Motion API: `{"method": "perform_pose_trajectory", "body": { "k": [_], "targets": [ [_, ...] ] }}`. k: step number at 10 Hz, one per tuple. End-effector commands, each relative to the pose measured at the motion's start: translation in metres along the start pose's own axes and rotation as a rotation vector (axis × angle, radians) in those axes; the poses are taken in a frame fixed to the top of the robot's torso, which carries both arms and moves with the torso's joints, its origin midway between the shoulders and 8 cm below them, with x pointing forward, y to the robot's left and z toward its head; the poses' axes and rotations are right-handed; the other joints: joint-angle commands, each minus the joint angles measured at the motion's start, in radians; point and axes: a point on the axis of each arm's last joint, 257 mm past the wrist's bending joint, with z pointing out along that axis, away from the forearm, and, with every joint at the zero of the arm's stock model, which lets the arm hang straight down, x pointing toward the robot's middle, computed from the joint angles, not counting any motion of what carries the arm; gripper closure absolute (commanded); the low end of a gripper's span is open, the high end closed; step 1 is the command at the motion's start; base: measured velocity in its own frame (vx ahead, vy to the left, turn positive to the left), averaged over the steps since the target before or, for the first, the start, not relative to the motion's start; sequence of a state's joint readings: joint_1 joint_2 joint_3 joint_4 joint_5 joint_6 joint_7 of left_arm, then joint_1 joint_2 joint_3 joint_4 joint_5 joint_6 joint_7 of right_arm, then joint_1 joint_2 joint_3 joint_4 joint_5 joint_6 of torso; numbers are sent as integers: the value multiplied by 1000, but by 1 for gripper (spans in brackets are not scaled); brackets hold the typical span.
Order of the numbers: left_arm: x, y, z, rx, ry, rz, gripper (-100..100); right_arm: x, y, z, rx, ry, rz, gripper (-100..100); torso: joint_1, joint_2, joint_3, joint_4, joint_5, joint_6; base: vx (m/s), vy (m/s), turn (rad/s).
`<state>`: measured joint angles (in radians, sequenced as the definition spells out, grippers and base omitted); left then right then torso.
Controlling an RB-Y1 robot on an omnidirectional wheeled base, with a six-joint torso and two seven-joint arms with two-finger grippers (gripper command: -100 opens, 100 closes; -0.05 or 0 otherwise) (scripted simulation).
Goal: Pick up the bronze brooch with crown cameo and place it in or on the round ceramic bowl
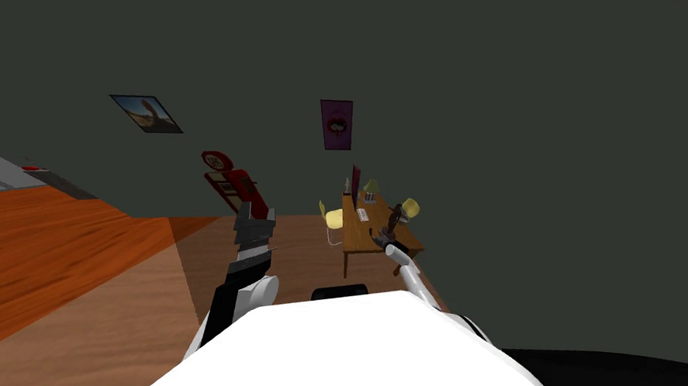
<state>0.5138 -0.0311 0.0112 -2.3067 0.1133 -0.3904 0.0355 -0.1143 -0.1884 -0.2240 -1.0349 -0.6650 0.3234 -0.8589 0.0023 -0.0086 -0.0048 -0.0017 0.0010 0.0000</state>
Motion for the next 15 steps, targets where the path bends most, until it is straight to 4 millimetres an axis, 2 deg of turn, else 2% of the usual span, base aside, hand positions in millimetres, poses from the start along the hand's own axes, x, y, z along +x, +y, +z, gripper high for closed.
{"method": "perform_pose_trajectory", "body": {
  "k": [1,5,6,7,8,9,10,11,15],
  "targets": [
    [0,0,0,0,0,0,0,-14,-4,2,20,-46,36,-100,0,0,0,0,0,0,130,16,97],
    [0,0,0,0,0,0,0,-39,-11,5,59,-129,100,-100,-3,0,0,0,-1,0,128,-6,79],
    [0,0,0,0,0,0,0,-36,-10,5,52,-116,90,-100,-3,-1,-1,0,-1,0,64,-10,19],
    [0,0,0,0,0,0,0,-36,-10,5,55,-119,93,0,-3,3,1,0,-1,1,12,-2,-2],
    [0,0,0,0,0,0,0,-43,-21,6,53,-116,95,-100,-2,6,3,1,0,1,57,-34,18],
    [0,0,0,0,0,0,0,-48,-27,7,52,-115,96,-100,-3,5,3,1,-1,0,91,-78,21],
    [0,0,0,0,0,0,0,-46,-24,7,54,-118,96,-100,-6,4,2,1,-1,1,41,-39,10],
    [0,0,0,0,0,0,0,-46,-24,7,53,-116,95,100,-4,6,3,1,-1,1,7,-6,0],
    [0,0,0,0,0,0,0,-42,-20,7,46,-108,94,100,-3,7,3,0,-2,-1,0,0,0]
  ]
}}
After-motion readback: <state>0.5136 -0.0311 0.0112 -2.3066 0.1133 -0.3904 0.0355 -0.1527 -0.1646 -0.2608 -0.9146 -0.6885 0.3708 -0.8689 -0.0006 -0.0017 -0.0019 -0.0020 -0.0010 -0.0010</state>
